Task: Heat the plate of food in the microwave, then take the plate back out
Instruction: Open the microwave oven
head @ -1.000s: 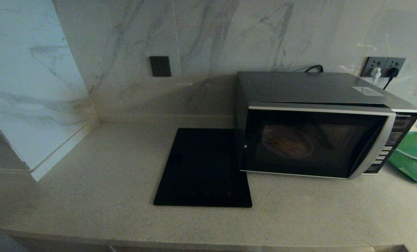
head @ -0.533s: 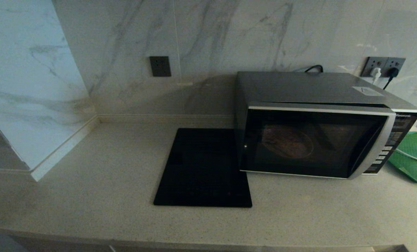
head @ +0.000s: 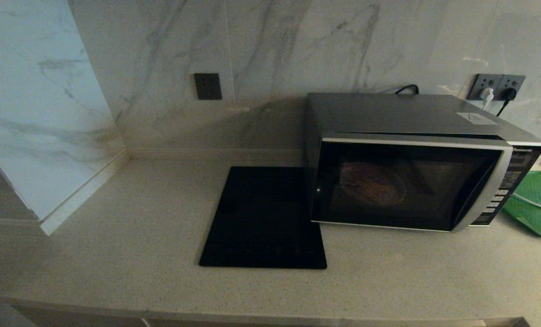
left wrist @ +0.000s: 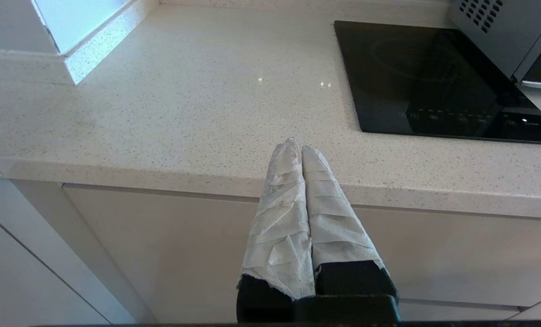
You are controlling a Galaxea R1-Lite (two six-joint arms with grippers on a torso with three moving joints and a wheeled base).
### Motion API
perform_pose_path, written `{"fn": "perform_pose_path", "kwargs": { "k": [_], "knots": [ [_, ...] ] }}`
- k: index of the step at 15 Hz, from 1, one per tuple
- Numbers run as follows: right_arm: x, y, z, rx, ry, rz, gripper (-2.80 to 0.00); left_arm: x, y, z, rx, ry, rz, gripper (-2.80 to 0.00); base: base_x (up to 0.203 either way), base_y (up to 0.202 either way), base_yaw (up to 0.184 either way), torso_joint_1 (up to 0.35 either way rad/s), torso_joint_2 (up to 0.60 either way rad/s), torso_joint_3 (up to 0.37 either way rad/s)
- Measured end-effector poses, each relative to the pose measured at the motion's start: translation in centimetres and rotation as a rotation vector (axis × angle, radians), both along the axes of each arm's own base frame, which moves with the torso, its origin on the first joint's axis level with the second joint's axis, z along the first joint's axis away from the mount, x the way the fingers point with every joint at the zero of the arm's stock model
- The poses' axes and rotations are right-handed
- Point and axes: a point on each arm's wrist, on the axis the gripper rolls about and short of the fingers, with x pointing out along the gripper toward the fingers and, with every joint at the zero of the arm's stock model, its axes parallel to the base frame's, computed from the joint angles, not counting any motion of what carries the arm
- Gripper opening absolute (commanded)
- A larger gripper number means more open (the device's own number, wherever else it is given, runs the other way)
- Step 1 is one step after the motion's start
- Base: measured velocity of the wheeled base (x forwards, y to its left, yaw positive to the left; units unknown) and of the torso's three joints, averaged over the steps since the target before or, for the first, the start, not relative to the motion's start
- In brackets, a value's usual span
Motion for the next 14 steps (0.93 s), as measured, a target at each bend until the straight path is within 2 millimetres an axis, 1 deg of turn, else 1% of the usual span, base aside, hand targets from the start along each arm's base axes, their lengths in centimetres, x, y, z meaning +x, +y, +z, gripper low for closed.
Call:
{"fn": "perform_pose_path", "kwargs": {
  "k": [2,4,6,8,10,12,14],
  "knots": [
    [2.7,-0.2,2.7,0.019,0.065,-0.088,-2.80,0.0,0.0,0.0,0.000,0.000,0.002,-2.80,0.000,0.000,0.000,0.000,0.00,0.000],
    [5.6,-0.4,4.2,0.028,0.135,-0.168,-2.80,0.0,0.0,0.0,0.000,0.000,0.001,-2.80,0.000,0.000,0.000,0.000,0.00,0.000],
    [8.4,-0.5,4.9,0.032,0.206,-0.242,-2.80,0.0,0.0,0.0,0.000,0.000,0.000,-2.80,0.000,0.000,0.000,0.000,0.00,0.000],
    [11.4,-0.7,4.9,0.031,0.289,-0.307,-2.80,0.0,0.0,0.0,0.000,0.000,0.001,-2.80,0.000,0.000,0.000,0.000,0.00,0.000],
    [14.1,-0.8,4.5,0.025,0.353,-0.362,-2.80,0.0,0.0,0.0,0.000,0.000,0.000,-2.80,0.000,0.000,0.000,0.000,0.00,0.000],
    [16.9,-1.0,3.4,0.012,0.406,-0.443,-2.80,0.0,0.0,0.0,0.000,0.000,0.000,-2.80,0.000,0.000,0.000,0.000,0.00,0.000],
    [18.7,-1.0,2.1,-0.021,0.481,-0.475,-2.80,0.0,0.0,0.0,0.000,0.000,0.001,-2.80,0.000,0.000,0.000,0.000,0.00,0.000]
  ]
}}
